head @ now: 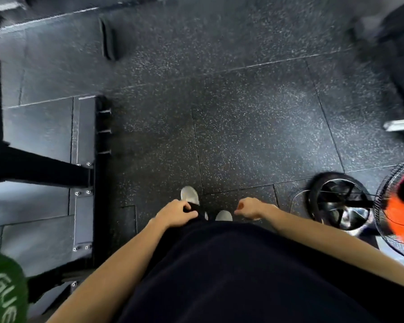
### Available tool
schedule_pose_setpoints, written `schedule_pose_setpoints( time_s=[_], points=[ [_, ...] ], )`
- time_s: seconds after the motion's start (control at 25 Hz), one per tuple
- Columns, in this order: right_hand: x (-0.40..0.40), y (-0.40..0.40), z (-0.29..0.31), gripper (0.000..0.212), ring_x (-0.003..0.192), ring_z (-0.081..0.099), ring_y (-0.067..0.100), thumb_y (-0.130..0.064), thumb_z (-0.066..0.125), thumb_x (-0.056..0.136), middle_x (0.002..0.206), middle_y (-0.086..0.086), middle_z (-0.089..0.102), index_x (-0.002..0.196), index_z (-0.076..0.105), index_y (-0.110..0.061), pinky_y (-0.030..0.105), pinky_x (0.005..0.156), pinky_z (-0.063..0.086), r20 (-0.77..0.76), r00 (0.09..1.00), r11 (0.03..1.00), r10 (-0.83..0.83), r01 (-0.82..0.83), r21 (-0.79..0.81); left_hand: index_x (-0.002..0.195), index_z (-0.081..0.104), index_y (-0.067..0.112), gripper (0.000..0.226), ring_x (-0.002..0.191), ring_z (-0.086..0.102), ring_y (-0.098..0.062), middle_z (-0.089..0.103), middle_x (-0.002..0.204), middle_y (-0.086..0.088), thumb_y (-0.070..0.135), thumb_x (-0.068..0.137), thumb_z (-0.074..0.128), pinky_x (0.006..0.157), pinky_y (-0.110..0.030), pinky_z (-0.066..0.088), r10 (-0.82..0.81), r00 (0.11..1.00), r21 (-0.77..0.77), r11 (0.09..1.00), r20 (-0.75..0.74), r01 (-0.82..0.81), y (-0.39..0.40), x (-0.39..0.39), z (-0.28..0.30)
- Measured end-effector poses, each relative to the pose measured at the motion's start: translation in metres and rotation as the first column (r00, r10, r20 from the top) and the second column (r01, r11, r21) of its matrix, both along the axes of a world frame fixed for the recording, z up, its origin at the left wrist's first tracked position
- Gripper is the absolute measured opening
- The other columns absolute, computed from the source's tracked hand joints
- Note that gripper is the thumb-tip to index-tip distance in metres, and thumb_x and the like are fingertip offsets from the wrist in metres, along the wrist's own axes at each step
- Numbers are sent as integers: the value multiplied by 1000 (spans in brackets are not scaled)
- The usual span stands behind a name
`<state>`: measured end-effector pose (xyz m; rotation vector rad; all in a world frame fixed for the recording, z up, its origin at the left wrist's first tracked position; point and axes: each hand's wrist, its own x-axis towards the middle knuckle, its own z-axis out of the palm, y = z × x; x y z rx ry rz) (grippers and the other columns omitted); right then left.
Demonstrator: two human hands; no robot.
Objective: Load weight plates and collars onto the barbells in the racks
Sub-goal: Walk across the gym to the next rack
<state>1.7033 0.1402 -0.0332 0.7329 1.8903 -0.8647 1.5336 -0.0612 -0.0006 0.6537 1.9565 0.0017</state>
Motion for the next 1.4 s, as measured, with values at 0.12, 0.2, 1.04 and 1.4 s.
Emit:
schedule_pose_setpoints(
  time_s=[0.12, 0.2, 1.04, 1.4],
  points=[
    [-22, 34, -6, 36, 107, 62, 27, -38, 55, 93, 116, 10, 66, 111, 67, -9, 35, 91, 49, 21, 999, 1000, -25, 25, -18, 116, 62, 19, 42, 110, 56, -19, 56, 122, -3, 51, 89, 59, 96, -33, 45, -16, 1000, -2, 1000, 15, 16, 40, -34, -10],
    [-44, 61, -12, 28, 100, 65, 25, -37, 56, 92, 109, 10, 68, 99, 67, -13, 37, 88, 54, 34, 997, 997, -75, 75, -21, 119, 62, 19, 40, 114, 55, -19, 57, 125, -1, 48, 92, 56, 95, -31, 43, 24, 999, 8, 1000, 46, -24, 64, -57, -16],
    [-516, 461, 5, 29, 103, 63, 31, -31, 54, 91, 96, 8, 67, 97, 67, -6, 33, 76, 45, -48, 997, 997, -66, 68, 42, 123, 58, 11, 43, 116, 56, -24, 60, 127, -5, 45, 98, 48, 92, -30, 41, 178, 981, -132, 977, 80, -167, 391, -485, -23],
    [-766, 572, 30, 28, 101, 59, 29, -25, 52, 95, 117, 19, 64, 106, 65, -2, 33, 87, 45, -49, 966, 966, 252, -248, 79, 121, 60, 15, 45, 117, 58, -26, 63, 126, -8, 50, 95, 49, 95, -30, 43, 677, 735, -45, 734, -36, -678, 477, -636, -13]
  ],
)
